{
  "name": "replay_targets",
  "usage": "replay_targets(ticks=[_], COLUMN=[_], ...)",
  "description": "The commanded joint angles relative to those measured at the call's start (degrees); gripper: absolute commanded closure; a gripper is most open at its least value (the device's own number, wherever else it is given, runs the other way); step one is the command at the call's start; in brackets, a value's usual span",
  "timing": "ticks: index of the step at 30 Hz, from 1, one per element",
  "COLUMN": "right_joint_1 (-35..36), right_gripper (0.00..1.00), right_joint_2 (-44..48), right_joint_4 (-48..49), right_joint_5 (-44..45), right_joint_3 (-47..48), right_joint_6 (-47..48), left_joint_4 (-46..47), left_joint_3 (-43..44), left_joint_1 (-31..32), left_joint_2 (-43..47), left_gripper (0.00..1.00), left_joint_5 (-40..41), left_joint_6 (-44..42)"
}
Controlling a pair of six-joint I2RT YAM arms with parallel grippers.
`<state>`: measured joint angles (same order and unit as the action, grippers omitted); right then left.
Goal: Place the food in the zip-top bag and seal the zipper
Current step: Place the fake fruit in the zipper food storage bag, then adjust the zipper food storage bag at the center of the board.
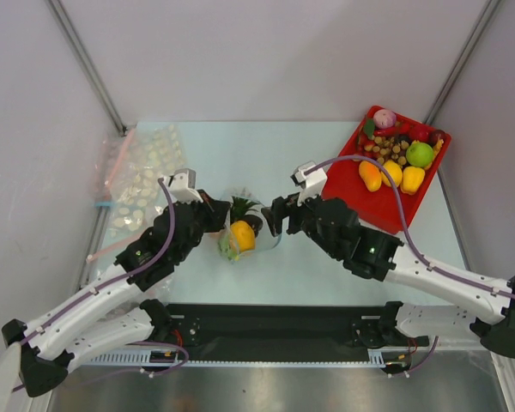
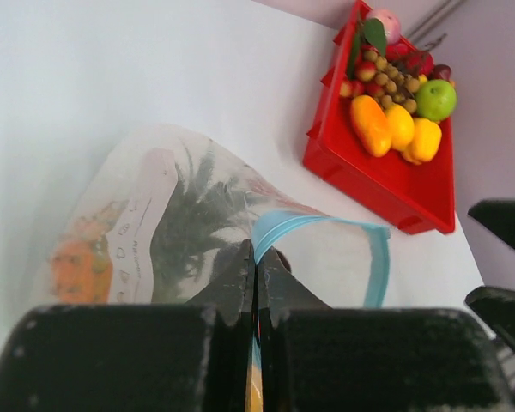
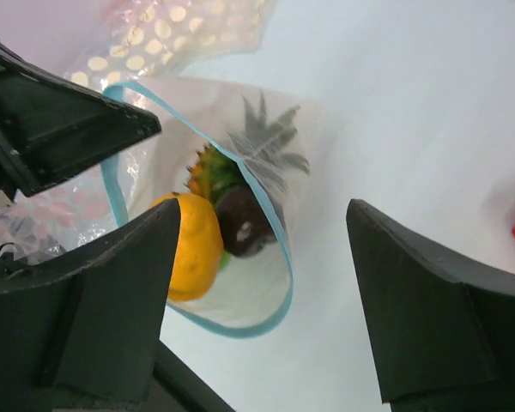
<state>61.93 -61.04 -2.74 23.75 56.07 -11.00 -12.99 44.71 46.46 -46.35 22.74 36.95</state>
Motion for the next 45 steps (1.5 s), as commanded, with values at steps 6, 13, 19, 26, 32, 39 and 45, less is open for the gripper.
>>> replay_targets(ticks=[6, 13, 19, 26, 32, 39, 45], right_joint_1=[0.3, 0.3, 0.0, -1.9, -2.3, -3.9, -4.3], right_gripper=[0.23, 0.27, 0.35, 0.75, 1.0, 1.0, 1.0], right_joint_2=[-4.4, -10.0, -13.2, -14.4, -8.5, 4.2, 7.2], right_joint_4=[-17.2, -19.6, -17.8, -15.0, -10.2, -8.4, -5.7], right_joint_5=[-0.4, -2.2, -0.2, -6.6, -9.7, -9.8, -12.5], right_joint_3=[7.6, 9.4, 8.2, 6.7, 3.4, -0.3, -2.5], right_joint_6=[-10.0, -12.2, -13.3, -14.0, -14.4, -14.7, -14.8], left_joint_4=[0.4, 0.2, -0.1, 0.1, 3.1, 2.8, 8.3], left_joint_3=[-0.2, -0.1, -0.1, 0.0, 0.7, 5.7, 6.0], left_joint_1=[-0.4, -0.5, -0.6, -0.6, -0.6, 1.1, 2.6], left_joint_2=[0.8, 1.4, 2.3, 1.8, 0.4, -5.7, -9.1], left_gripper=[1.0, 0.99, 0.99, 0.99, 1.0, 1.0, 0.97], left_joint_5=[7.2, 7.9, 8.6, 8.0, -1.9, -16.7, -33.4], left_joint_6=[2.3, 2.0, 1.6, 1.5, -1.9, -4.7, -4.3])
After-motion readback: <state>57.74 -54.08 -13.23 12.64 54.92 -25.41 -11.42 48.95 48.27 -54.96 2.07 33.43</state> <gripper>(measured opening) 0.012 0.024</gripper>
